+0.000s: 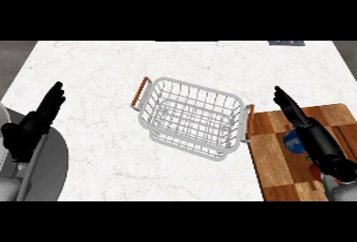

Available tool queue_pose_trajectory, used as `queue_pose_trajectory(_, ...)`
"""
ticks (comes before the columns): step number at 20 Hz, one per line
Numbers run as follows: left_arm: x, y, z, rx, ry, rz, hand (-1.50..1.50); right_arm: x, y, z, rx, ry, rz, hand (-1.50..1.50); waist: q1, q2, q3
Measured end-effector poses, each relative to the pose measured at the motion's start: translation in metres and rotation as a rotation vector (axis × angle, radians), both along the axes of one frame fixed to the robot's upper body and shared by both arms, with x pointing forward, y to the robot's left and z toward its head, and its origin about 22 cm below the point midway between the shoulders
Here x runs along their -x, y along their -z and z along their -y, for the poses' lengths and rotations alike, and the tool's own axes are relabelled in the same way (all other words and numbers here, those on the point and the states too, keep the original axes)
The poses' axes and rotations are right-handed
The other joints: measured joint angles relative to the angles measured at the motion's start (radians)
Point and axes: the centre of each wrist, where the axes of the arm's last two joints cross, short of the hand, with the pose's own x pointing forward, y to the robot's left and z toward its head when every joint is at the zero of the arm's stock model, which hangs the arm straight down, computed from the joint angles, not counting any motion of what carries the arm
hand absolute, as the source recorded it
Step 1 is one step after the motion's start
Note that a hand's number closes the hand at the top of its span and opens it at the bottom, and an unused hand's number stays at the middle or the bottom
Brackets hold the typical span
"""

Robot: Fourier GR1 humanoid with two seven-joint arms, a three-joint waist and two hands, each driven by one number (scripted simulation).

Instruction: Pick the bell pepper from the cutting board and place it in the tiered basket

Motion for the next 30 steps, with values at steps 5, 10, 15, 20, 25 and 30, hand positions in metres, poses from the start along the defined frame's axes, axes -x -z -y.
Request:
queue_pose_trajectory(5,0.012,0.022,0.01,0.068,0.045,-0.029,0.0,-0.011,-0.038,0.058,-0.032,0.026,0.138,1.5,-0.011,-0.014,0.002)
queue_pose_trajectory(10,0.023,0.028,0.014,0.138,0.017,-0.061,0.0,-0.005,-0.049,0.133,-0.089,0.429,0.168,-1.5,-0.034,-0.021,0.014)
queue_pose_trajectory(15,0.035,0.035,0.022,0.115,-0.047,-0.068,0.0,0.017,-0.039,0.176,-0.267,0.555,0.197,-1.5,-0.034,-0.029,0.023)
queue_pose_trajectory(20,0.052,0.043,0.027,0.092,-0.099,-0.091,0.0,0.041,-0.057,0.207,-0.185,0.486,0.131,-1.5,-0.03,-0.033,0.024)
queue_pose_trajectory(25,0.061,0.043,0.027,0.085,-0.097,-0.073,0.0,0.056,-0.086,0.217,0.09,0.352,-0.049,-1.5,-0.037,-0.031,0.017)
queue_pose_trajectory(30,0.063,0.042,0.027,0.08,-0.093,-0.07,0.0,0.059,-0.113,0.207,0.399,0.272,-0.146,-1.5,-0.039,-0.029,0.012)
